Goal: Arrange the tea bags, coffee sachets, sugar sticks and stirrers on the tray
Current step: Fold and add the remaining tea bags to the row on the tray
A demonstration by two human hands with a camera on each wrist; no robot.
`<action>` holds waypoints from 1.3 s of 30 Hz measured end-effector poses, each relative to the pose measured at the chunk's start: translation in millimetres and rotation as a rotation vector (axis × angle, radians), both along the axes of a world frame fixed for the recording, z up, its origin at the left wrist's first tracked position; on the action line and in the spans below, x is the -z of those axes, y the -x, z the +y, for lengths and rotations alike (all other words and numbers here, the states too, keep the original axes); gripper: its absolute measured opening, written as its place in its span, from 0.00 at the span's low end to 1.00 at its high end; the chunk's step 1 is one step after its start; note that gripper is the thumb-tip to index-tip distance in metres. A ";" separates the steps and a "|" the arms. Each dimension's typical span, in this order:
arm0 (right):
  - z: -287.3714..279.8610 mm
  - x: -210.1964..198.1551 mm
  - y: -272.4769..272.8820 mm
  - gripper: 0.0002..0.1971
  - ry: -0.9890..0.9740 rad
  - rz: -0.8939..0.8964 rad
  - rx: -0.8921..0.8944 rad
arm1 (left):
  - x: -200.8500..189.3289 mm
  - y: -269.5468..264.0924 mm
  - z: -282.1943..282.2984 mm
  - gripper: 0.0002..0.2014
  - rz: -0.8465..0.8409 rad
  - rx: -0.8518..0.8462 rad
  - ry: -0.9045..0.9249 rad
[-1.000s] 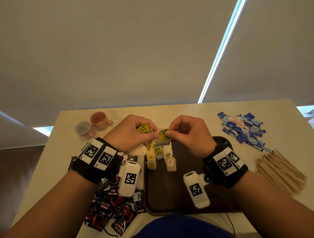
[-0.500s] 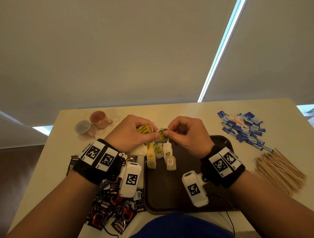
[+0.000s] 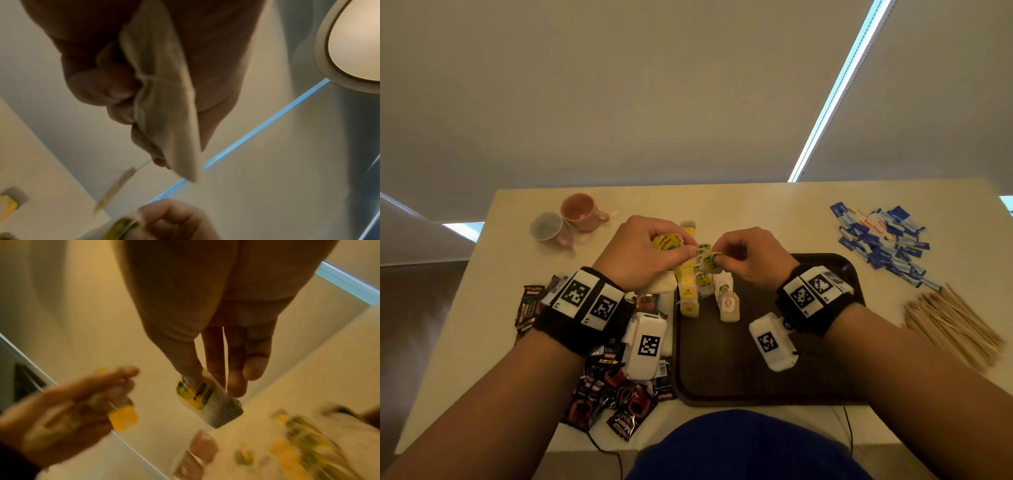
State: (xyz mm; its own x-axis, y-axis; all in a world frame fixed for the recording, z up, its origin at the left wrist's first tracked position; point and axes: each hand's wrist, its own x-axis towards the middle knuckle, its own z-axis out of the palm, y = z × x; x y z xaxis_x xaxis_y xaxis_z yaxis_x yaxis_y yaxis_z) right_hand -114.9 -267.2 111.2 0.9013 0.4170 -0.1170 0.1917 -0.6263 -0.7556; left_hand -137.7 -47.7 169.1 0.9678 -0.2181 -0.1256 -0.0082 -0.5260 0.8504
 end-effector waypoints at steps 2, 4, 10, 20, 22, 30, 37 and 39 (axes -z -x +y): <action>5.5 28.0 -3.0 0.05 0.053 0.078 0.047 | 4.7 -2.6 2.6 0.02 0.002 -0.009 0.003; 13.4 51.9 -4.7 0.06 0.126 0.135 0.051 | 10.9 -6.0 2.5 0.02 0.007 -0.011 -0.007; 30.3 103.5 -10.6 0.06 0.317 0.277 0.028 | 25.5 -20.3 -1.1 0.02 0.040 -0.033 -0.016; 32.4 128.9 -9.7 0.08 0.416 0.208 0.087 | 37.3 -29.8 -1.8 0.02 0.061 -0.005 -0.028; 33.0 128.5 -9.6 0.08 0.405 0.207 0.091 | 37.6 -30.0 -2.0 0.02 0.071 -0.008 -0.028; 33.6 130.5 -6.6 0.07 0.330 0.247 0.188 | 34.4 -24.8 -4.2 0.01 0.074 0.009 -0.041; 23.9 116.4 -10.5 0.11 0.281 0.235 0.189 | 37.2 -19.0 -8.7 0.03 0.103 -0.012 0.005; 22.3 100.8 -12.0 0.07 0.214 0.130 0.197 | 36.5 -17.1 -9.6 0.04 0.101 -0.020 0.017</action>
